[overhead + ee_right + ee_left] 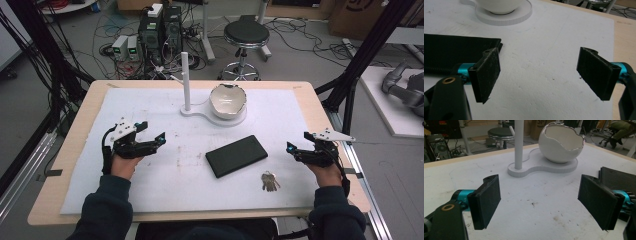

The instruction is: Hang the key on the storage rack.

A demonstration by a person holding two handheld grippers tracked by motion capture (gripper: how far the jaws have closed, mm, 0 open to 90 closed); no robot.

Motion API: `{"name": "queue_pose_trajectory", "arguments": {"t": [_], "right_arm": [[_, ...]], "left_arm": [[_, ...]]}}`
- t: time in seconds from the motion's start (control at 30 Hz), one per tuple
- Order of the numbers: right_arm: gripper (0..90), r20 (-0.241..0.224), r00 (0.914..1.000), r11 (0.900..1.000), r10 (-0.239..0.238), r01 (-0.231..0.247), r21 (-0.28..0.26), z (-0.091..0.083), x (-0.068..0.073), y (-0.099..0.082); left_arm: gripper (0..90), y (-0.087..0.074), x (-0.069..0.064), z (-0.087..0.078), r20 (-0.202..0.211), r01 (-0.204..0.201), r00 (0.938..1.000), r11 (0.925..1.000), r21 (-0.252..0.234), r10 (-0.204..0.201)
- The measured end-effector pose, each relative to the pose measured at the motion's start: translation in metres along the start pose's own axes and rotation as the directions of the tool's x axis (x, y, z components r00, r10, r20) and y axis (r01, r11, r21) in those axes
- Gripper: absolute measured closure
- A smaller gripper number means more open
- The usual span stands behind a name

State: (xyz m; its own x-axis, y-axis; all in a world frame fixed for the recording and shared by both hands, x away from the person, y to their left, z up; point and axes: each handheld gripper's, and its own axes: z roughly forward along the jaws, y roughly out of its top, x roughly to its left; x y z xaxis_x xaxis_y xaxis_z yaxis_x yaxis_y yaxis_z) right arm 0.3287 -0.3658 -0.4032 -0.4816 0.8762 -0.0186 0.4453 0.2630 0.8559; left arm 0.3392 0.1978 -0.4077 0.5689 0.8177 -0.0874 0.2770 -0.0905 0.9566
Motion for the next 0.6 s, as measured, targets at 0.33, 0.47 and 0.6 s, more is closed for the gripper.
{"name": "queue_pose_trajectory", "arguments": {"t": [0.33,0.47,0.6], "right_arm": [[19.2,0.010,0.9998,0.9995,0.018,-0.017,-0.027,-0.006,-0.003,-0.001],[20.2,-0.017,0.9998,0.9992,0.010,-0.011,-0.038,-0.011,0.006,0.003],[32.6,-0.073,0.9973,0.9996,0.004,-0.006,-0.029,-0.014,0.019,0.007]], "left_arm": [[18.9,-0.001,0.001,0.001,-0.002,0.009,1.0000,1.0000,0.002,-0.009],[20.3,-0.001,0.000,0.001,0.006,-0.002,1.0000,1.0000,0.006,0.002],[20.9,-0.003,-0.003,0.001,0.010,-0.005,0.9999,1.0000,0.005,0.005]]}}
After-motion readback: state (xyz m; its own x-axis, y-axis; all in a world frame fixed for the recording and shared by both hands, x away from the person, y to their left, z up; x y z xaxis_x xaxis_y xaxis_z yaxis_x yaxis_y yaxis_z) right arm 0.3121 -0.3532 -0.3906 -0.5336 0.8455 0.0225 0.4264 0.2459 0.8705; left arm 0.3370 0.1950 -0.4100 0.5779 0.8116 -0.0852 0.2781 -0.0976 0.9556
